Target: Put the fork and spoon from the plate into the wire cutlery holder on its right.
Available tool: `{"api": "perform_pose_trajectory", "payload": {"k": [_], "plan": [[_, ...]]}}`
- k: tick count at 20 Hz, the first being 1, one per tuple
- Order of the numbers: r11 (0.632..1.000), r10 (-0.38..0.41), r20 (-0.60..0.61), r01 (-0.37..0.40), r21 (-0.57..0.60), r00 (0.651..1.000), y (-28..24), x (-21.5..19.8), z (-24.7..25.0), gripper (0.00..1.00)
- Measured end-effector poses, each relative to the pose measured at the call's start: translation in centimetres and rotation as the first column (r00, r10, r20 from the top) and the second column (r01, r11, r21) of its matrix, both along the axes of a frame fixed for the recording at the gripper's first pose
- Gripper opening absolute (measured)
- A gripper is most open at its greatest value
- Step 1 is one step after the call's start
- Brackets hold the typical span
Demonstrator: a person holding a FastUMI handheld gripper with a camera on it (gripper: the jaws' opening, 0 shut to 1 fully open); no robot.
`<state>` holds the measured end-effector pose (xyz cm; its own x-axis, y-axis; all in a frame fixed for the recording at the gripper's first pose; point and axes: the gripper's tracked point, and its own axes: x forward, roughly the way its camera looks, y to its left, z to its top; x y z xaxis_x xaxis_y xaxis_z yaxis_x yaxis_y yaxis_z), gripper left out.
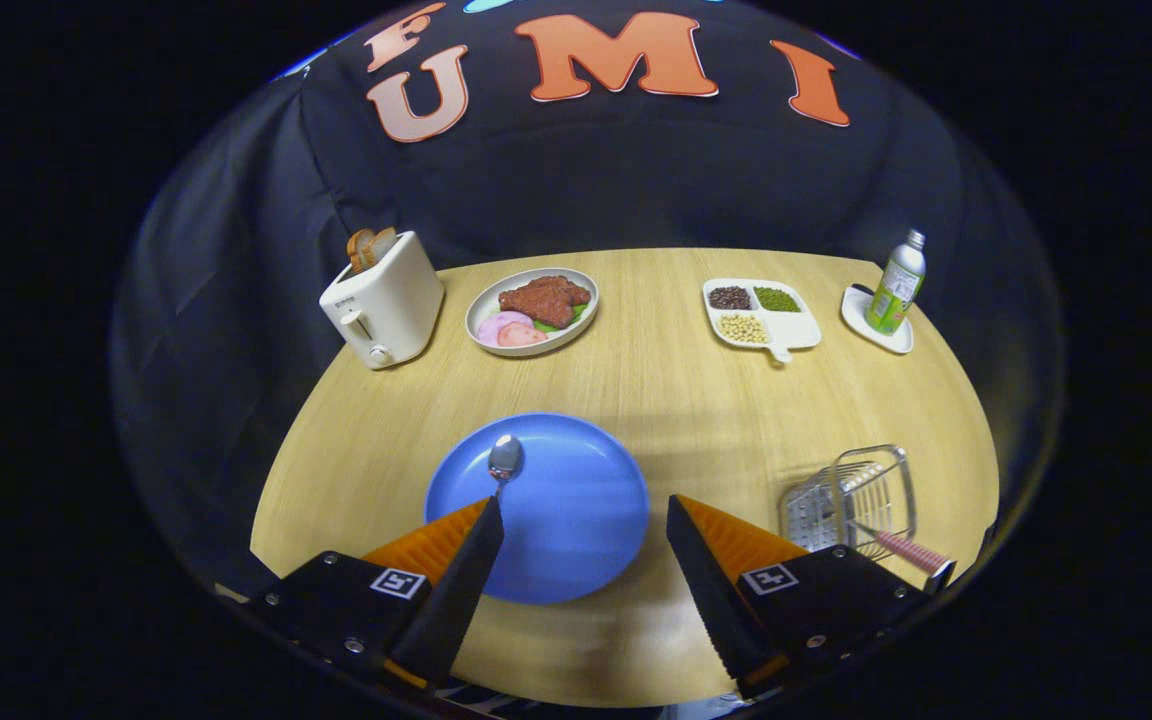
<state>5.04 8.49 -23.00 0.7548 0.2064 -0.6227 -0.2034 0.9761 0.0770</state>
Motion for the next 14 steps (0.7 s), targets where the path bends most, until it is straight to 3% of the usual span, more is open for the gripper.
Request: {"api": "perform_pose_trajectory", "payload": {"k": [8, 14], "plan": [[1.0, 0.029, 0.0, -0.029, 0.0, 1.0, 6.0, 0.7, -5.6, 0.96], [0.999, 0.002, 0.006, -0.002, -0.04, 1.0, 6.7, 0.8, -8.7, 0.8]]}}
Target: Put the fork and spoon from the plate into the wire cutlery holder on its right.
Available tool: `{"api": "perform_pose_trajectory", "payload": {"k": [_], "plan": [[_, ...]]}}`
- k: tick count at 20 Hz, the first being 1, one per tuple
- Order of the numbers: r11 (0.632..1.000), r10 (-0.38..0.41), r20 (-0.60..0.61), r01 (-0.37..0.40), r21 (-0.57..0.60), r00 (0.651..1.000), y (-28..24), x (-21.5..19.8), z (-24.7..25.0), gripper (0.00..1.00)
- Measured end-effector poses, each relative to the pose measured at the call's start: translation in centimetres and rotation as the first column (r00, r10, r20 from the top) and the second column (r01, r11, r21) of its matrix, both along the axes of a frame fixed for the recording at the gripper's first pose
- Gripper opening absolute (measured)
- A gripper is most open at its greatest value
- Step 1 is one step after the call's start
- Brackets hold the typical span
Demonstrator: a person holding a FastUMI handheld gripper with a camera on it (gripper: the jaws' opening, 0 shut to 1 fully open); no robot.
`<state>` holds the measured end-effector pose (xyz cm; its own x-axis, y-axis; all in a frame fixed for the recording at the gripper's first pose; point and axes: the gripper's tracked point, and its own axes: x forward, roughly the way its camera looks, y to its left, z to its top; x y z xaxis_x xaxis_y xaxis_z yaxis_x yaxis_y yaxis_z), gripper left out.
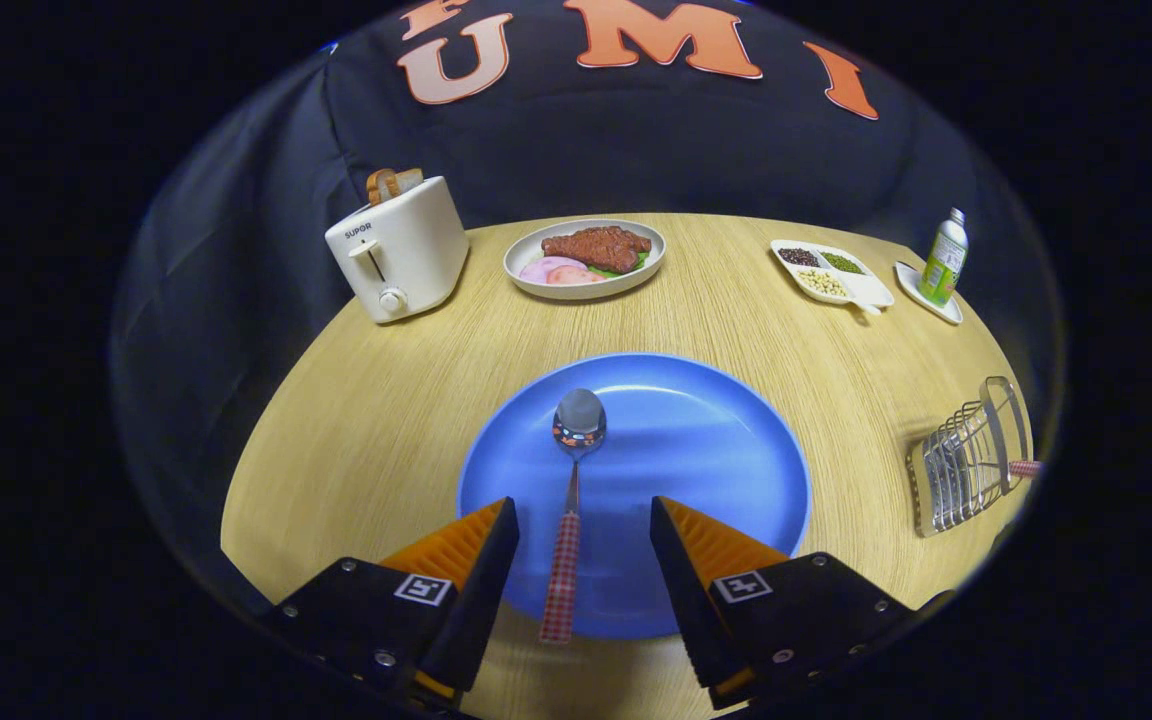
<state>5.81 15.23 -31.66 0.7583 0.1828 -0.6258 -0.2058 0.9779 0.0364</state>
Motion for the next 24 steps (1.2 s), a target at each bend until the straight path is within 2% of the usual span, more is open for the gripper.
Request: {"api": "perform_pose_trajectory", "payload": {"k": [2, 6, 7, 9, 11, 15, 20, 24], "plan": [[1.0, 0.008, -0.011, -0.008, 0.0, 1.0, 0.5, -0.3, -0.7, 0.74], [1.0, 0.009, -0.001, -0.009, -0.019, 1.0, 0.9, -0.4, -1.4, 0.46], [1.0, 0.01, -0.009, -0.011, -0.022, 1.0, 1.1, -0.5, -1.6, 0.34], [1.0, 0.006, -0.016, -0.006, -0.027, 1.0, 0.9, -0.6, -1.8, 0.23], [0.999, -0.007, -0.019, 0.007, -0.031, 1.0, 0.3, -0.5, -1.8, 0.16], [0.999, -0.033, -0.03, 0.033, 0.008, 0.999, -0.8, -0.4, -0.7, 0.09], [0.999, -0.026, -0.047, 0.027, 0.025, 0.999, -4.0, -0.8, 2.3, 0.09], [0.999, -0.044, -0.043, 0.045, 0.019, 0.998, -8.5, -1.1, 5.7, 0.09]]}}
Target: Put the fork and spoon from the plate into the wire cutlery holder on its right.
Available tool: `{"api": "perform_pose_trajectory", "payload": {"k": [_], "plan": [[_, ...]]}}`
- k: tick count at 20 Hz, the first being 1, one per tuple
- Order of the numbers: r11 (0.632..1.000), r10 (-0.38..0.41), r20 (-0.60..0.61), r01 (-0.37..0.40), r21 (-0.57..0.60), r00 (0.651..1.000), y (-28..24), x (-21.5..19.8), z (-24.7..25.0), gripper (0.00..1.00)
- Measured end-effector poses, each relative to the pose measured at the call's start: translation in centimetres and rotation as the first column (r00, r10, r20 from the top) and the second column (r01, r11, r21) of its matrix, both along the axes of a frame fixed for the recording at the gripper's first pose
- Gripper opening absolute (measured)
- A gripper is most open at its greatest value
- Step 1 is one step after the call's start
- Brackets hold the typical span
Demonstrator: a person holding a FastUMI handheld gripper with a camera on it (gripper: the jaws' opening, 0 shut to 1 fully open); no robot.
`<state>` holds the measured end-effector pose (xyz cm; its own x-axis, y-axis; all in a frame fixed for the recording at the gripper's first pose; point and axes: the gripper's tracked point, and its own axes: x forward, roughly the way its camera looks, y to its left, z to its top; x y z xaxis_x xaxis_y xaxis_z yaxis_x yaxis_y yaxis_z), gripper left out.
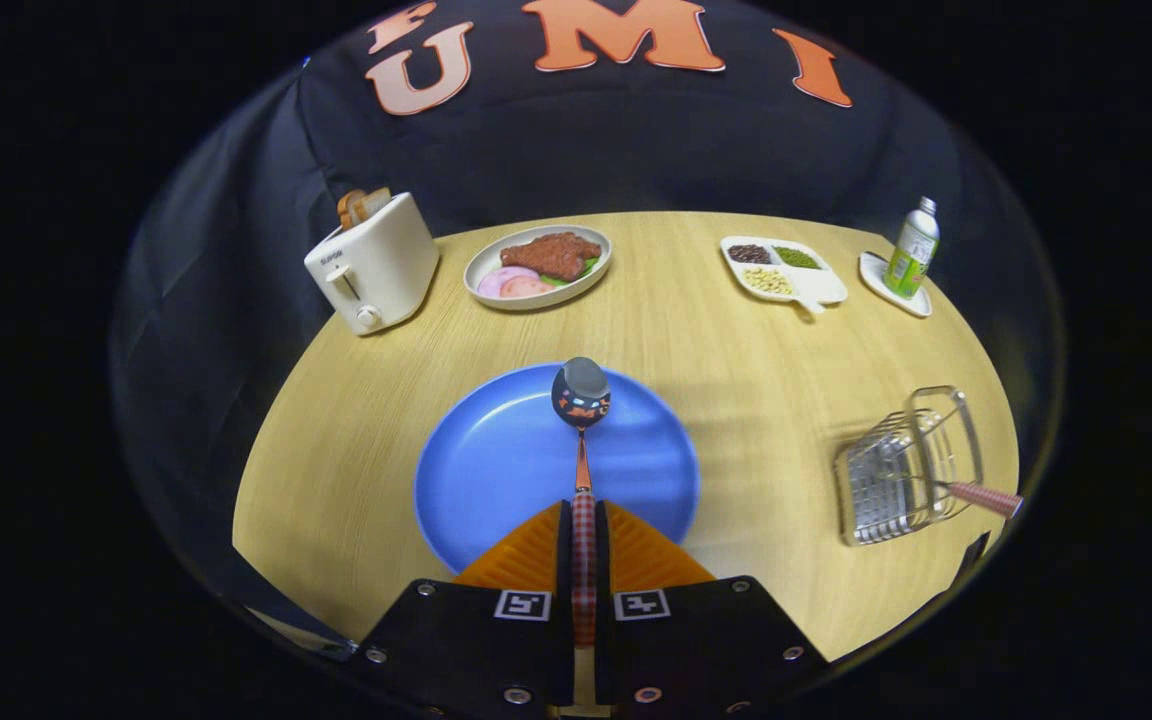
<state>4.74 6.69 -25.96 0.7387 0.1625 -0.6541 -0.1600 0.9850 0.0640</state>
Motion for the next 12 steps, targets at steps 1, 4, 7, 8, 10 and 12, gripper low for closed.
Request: {"api": "perform_pose_trajectory", "payload": {"k": [1, 4, 7, 8, 10, 12], "plan": [[1.0, 0.004, -0.008, -0.004, -0.007, 1.0, -1.1, -0.2, 0.7, 0.09], [0.999, 0.006, -0.023, -0.007, -0.051, 1.0, -5.3, -0.5, 3.3, 0.09], [0.997, 0.001, -0.043, -0.005, -0.074, 0.999, -8.9, -0.8, 5.7, 0.09], [0.997, -0.001, -0.057, -0.004, -0.08, 0.998, -10.1, -1.0, 6.3, 0.09], [0.996, -0.011, -0.086, 0.003, -0.089, 0.996, -12.6, -1.4, 7.4, 0.09], [0.995, -0.019, -0.113, 0.008, -0.099, 0.993, -14.6, -1.8, 8.3, 0.09]]}}
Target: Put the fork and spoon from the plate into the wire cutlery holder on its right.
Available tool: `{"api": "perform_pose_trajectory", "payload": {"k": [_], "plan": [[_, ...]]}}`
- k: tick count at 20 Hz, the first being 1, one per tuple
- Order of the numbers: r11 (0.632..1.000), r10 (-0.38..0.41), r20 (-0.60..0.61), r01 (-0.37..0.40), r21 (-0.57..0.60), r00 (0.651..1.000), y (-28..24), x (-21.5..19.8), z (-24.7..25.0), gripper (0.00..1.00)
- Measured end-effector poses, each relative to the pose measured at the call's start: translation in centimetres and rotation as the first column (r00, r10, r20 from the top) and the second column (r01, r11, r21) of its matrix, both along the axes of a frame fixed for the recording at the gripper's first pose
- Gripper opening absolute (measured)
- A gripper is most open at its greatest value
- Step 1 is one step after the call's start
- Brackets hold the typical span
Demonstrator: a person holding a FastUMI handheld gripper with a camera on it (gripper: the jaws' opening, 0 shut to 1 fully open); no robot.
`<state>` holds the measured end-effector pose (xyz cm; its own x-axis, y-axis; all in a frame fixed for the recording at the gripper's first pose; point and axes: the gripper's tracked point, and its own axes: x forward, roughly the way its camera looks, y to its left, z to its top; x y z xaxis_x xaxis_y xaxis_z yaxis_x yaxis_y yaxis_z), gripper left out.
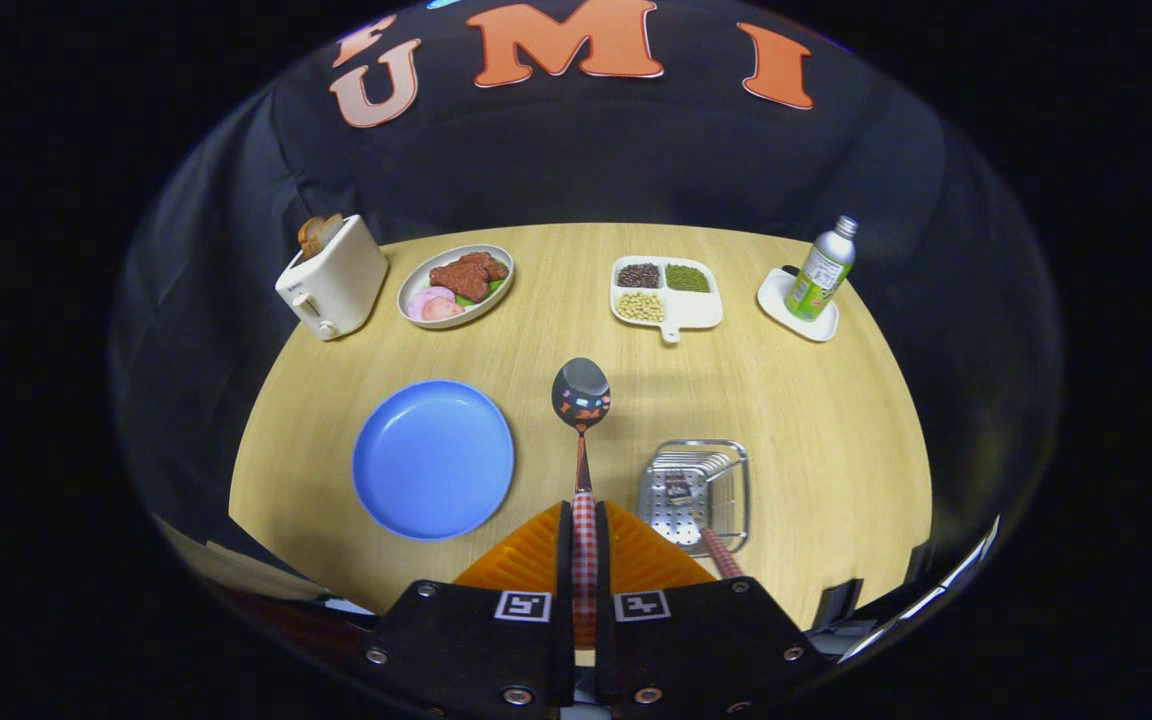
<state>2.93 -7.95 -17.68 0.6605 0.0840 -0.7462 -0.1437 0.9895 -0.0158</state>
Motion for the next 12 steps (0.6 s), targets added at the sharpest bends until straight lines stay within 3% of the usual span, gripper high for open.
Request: {"api": "perform_pose_trajectory", "payload": {"k": [12], "plan": [[0.995, 0.024, -0.187, -0.042, -0.093, 0.982, -7.5, -2.5, 1.3, 0.09]]}}
